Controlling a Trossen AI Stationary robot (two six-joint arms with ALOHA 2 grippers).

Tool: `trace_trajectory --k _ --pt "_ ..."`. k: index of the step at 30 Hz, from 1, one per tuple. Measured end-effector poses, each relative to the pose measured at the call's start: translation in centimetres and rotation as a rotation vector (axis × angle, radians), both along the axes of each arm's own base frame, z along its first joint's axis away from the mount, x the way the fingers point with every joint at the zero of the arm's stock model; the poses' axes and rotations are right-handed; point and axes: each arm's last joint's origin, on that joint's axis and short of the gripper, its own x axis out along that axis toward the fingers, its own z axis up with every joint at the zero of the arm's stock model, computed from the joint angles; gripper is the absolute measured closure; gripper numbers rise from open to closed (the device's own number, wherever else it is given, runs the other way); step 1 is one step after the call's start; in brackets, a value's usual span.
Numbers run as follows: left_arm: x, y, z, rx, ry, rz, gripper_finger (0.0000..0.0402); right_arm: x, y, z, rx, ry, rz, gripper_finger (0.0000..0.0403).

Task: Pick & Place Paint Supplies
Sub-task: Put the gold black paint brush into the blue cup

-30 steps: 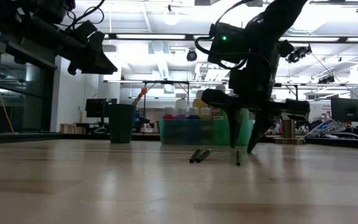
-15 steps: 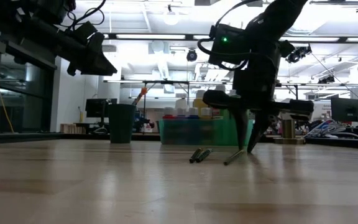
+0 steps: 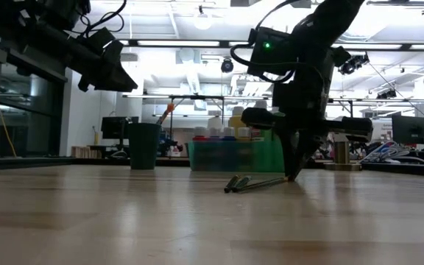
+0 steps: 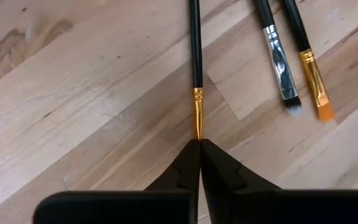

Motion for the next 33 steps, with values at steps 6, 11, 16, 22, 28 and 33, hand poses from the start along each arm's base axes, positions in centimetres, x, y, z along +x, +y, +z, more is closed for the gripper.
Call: trace_trajectory --k 6,11,16,22,28,33 --pt "0.0 0.0 -0.1 -0.004 0.018 -0.015 0.0268 -0.2 1.0 0.9 -0.086 -0.021 -0.052 0.0399" --pt "0.1 -0.2 -0.2 -0.024 0.01 -0.088 0.0268 -0.5 1.5 3.1 -0.242 -0.099 -0.077 0.04" --pt "0.2 -0.4 -0.2 -0.063 -0.017 -0.149 0.0268 -0.9 2.0 5.1 -0.397 -0.167 -0.044 0.04" --pt "0.5 -0.6 0.2 -0.115 -0.091 -0.231 0.0268 -0.4 2.2 7.0 -0.67 -0.266 0.052 0.04" --pt "1.2 -0.6 0.9 -0.154 -0.216 -0.329 0.0268 1.3 1.9 9.1 -0.994 -0.374 0.185 0.04" --pt "2.5 -0.4 1.0 -0.221 -0.211 -0.428 0.026 2.5 1.4 11.1 -1.15 -0.492 0.261 0.04"
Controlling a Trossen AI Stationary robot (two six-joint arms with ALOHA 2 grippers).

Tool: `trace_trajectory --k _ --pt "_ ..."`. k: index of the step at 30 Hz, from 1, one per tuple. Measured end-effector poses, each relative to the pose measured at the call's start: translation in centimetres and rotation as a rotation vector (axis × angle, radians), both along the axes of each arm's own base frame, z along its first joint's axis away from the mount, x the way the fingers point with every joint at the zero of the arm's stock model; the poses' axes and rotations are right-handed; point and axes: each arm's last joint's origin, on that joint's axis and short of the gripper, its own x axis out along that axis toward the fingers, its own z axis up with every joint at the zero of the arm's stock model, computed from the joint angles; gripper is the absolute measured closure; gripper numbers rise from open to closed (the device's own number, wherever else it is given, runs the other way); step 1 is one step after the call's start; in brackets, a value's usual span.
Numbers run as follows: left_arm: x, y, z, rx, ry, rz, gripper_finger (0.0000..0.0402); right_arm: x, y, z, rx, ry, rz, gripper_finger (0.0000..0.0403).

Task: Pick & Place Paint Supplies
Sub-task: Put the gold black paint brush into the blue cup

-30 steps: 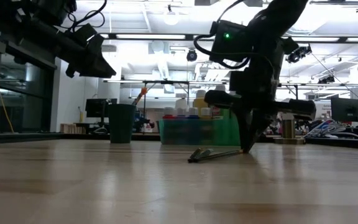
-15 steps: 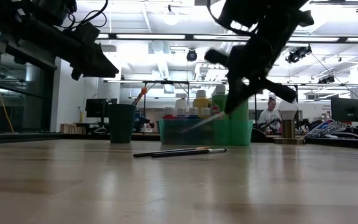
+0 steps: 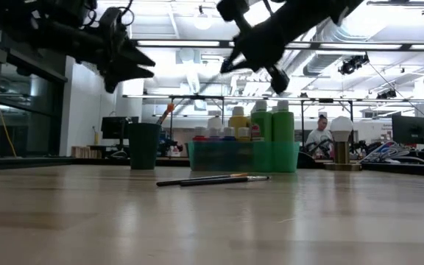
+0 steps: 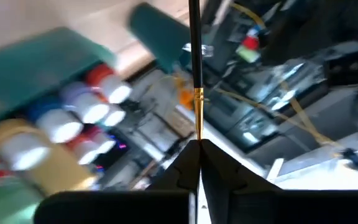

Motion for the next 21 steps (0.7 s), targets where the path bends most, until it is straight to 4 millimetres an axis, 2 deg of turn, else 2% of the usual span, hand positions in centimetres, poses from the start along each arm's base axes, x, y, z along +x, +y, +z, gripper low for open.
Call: trace_trajectory --k 6,12,21 --pt "2.6 0.5 1.5 -0.022 -0.028 -0.198 0.0203 0.4 -0.6 0.7 -0.043 -0.023 0.096 0.04" --pt "5.3 1.6 2.3 -0.046 -0.008 -0.251 0.0144 0.6 -0.8 1.1 -0.061 -0.049 0.145 0.04" --pt "8.8 3.0 2.2 -0.136 0.024 -0.28 0.0135 0.8 -1.0 1.6 -0.093 -0.078 0.176 0.04"
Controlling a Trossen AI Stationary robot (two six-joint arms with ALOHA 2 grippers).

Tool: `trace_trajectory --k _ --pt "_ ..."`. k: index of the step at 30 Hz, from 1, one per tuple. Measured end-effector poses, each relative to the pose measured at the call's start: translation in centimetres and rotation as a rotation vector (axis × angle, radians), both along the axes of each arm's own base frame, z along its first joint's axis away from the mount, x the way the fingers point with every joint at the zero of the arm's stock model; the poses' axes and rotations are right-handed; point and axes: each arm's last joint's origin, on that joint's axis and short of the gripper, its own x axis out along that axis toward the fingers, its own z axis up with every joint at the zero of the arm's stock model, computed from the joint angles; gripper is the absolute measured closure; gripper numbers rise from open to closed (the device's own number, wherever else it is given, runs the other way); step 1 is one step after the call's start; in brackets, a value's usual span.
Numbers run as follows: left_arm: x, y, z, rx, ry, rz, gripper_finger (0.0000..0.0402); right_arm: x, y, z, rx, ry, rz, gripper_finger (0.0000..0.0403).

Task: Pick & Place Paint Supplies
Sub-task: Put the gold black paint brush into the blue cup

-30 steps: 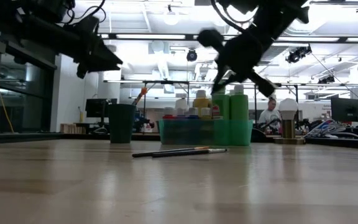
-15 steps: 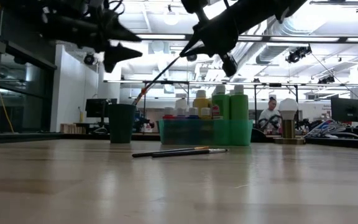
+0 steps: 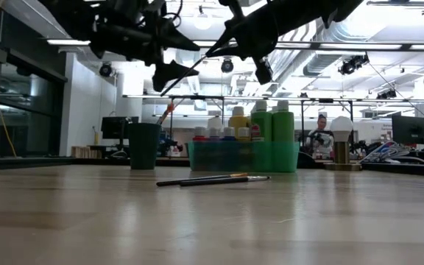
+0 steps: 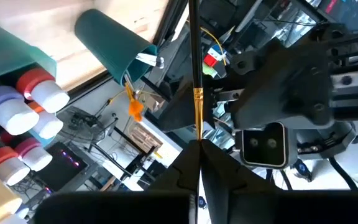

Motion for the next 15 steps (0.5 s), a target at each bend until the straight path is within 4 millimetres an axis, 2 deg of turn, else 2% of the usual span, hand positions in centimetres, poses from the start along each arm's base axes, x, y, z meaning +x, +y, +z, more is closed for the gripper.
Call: trace_trajectory --k 5,15 --pt "1.0 0.2 0.0 -0.048 0.002 -0.087 0.0135 0.0 -0.5 0.1 0.003 -0.006 0.012 0.04" --pt "1.5 0.4 -0.2 -0.052 -0.012 -0.089 0.0139 0.1 -0.8 0.4 0.012 -0.037 0.042 0.04"
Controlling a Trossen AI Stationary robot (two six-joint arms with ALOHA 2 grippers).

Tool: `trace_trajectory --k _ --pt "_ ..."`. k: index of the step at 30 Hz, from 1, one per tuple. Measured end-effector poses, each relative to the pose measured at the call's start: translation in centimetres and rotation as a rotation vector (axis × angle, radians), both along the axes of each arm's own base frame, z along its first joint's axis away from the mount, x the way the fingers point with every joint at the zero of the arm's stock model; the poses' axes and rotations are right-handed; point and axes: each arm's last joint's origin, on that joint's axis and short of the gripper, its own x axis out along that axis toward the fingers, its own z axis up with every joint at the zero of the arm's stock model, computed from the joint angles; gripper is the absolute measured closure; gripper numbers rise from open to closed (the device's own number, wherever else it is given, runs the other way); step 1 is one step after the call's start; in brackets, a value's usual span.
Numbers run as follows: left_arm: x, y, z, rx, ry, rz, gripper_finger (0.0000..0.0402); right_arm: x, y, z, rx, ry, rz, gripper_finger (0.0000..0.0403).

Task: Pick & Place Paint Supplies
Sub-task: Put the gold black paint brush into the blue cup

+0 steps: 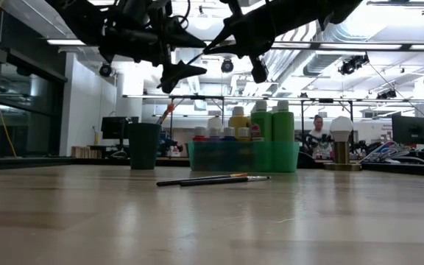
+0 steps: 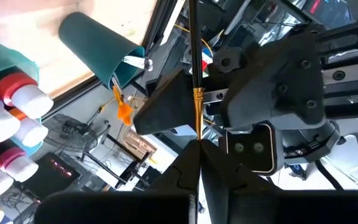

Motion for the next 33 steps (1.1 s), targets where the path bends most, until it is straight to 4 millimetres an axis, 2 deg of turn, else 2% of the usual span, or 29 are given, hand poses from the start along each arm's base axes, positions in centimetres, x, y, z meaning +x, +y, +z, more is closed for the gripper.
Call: trace_trajectory --k 6,18,28,33 --pt "-0.02 -0.08 -0.02 -0.012 0.002 -0.026 0.0199 0.01 -0.14 0.1 0.012 -0.017 -0.007 0.04" --pt "-0.06 -0.17 -0.1 0.008 0.0 -0.065 0.0385 0.02 -0.15 0.07 0.025 -0.02 0.001 0.04" --pt "-0.09 -0.21 -0.16 0.037 -0.003 -0.084 0.0395 0.07 -0.05 0.05 0.127 -0.065 0.029 0.0397" --pt "-0.11 -0.23 -0.12 0.078 -0.012 -0.09 0.0394 0.07 -0.08 0.16 0.225 -0.129 -0.008 0.035"
